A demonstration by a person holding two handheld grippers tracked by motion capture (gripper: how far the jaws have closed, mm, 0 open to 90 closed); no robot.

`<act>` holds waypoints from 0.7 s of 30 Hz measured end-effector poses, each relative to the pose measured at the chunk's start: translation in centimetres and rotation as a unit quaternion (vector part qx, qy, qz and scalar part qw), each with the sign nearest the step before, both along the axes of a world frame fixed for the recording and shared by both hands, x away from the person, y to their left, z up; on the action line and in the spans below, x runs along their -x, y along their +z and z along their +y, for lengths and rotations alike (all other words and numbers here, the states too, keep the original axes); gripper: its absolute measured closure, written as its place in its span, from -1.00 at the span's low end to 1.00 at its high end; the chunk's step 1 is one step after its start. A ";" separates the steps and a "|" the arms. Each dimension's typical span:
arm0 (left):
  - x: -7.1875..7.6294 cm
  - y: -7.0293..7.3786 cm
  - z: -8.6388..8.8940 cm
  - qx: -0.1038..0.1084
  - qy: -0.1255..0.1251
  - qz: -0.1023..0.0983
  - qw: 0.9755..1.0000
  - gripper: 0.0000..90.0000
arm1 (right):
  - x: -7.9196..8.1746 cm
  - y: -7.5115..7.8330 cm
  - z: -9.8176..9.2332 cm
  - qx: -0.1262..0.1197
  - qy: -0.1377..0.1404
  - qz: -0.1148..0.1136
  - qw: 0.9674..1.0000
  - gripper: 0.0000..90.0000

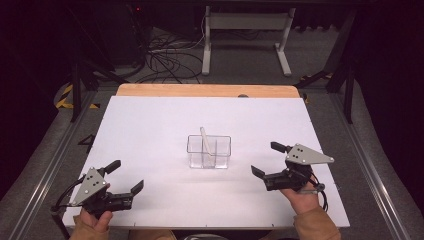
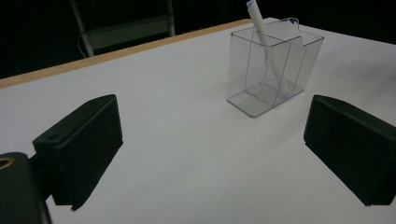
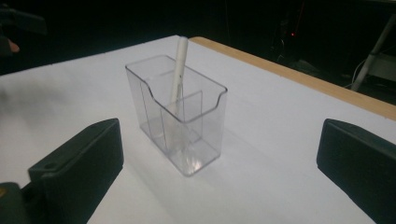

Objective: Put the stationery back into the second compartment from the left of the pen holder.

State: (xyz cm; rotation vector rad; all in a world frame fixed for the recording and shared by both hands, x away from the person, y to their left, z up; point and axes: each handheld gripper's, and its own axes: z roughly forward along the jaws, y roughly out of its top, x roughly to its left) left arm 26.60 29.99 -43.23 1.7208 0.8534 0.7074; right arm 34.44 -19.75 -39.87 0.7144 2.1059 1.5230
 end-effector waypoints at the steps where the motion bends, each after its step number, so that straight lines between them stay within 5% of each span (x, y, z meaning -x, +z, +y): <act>1: 0.0 0.0 0.0 -0.001 0.000 0.000 1.000 -0.88 | 0.1 -0.4 -0.2 0.003 -0.002 0.000 1.000 -0.98; 21: -0.1 -0.2 -0.1 -0.012 -0.003 -0.004 1.000 -0.88 | 1.0 -6.9 -3.1 0.008 -0.015 0.080 0.997 -0.99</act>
